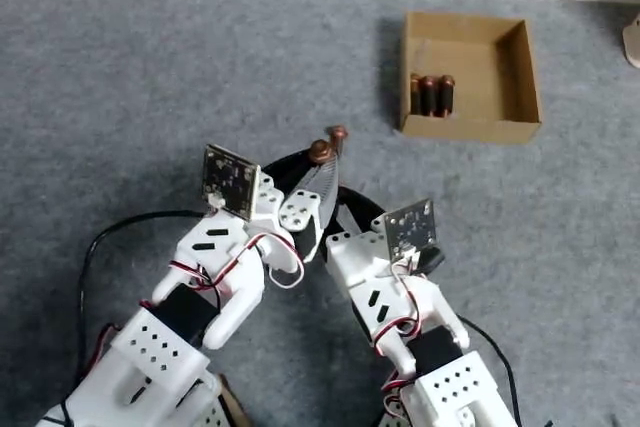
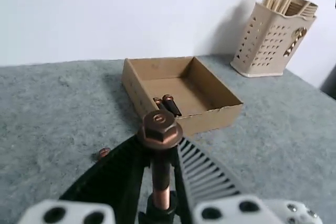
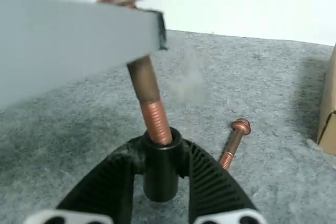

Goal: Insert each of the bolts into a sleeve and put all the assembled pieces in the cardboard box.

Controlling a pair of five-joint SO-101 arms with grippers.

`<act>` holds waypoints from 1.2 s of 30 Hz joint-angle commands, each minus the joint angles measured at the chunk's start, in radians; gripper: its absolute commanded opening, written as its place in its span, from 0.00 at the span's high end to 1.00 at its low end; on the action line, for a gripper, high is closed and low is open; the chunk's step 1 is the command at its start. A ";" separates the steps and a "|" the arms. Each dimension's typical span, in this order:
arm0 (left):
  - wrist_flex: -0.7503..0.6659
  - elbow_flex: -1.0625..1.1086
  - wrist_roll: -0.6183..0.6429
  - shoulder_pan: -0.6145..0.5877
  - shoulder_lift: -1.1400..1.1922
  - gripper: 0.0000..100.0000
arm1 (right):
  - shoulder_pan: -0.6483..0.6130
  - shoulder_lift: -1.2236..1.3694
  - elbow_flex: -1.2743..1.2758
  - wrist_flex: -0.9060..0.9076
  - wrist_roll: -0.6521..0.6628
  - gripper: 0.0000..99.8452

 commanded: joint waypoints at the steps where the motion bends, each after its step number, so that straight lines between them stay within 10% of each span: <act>1: -0.002 -0.056 -0.071 0.013 -0.013 1.00 | -0.004 -0.013 0.154 0.001 0.009 1.00; 14: -0.002 0.062 -0.075 0.041 -0.015 0.99 | -0.004 -0.013 0.154 -0.001 0.009 1.00; 22: 0.000 0.174 -0.072 0.022 -0.015 0.67 | -0.004 -0.013 0.154 -0.001 0.008 1.00; 28: 0.068 0.177 -0.071 0.016 -0.022 0.63 | 0.004 -0.013 0.154 0.002 0.006 1.00; 36: 0.074 0.209 -0.071 -0.237 -0.022 0.63 | 0.194 -0.015 0.131 0.007 0.006 1.00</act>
